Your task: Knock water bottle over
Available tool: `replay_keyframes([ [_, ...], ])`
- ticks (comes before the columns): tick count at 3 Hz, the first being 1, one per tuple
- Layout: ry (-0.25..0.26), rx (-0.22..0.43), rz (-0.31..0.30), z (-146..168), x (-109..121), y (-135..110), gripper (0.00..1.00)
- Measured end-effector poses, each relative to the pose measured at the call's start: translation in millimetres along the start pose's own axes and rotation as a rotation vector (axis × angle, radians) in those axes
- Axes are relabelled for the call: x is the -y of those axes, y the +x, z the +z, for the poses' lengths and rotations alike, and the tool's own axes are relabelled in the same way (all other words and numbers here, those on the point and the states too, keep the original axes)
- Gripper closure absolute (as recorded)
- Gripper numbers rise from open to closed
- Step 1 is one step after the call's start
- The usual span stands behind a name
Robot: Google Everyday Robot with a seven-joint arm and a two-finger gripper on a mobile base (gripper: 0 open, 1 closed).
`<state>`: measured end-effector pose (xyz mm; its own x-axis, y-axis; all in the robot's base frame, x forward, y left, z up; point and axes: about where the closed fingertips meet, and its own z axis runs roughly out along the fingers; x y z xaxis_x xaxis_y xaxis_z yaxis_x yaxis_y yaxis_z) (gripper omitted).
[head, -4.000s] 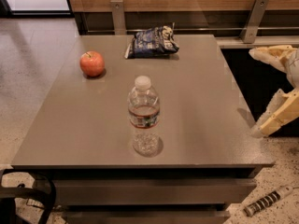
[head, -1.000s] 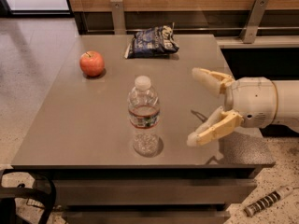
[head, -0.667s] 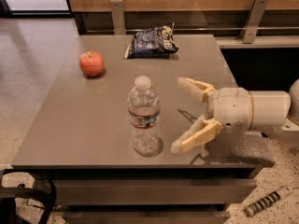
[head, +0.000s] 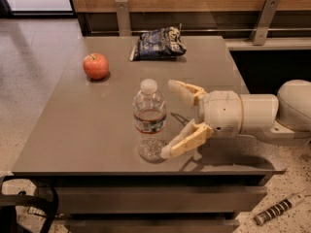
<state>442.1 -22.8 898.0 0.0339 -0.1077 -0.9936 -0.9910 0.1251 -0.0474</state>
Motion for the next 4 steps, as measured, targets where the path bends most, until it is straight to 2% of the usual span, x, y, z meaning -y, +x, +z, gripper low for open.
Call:
replay_keyframes([
  [1,0.0,0.0,-0.004,5.5,0.0,-4.9,0.0],
  [4,-0.013,-0.002,-0.011,11.8,-3.2,-8.3,0.7],
])
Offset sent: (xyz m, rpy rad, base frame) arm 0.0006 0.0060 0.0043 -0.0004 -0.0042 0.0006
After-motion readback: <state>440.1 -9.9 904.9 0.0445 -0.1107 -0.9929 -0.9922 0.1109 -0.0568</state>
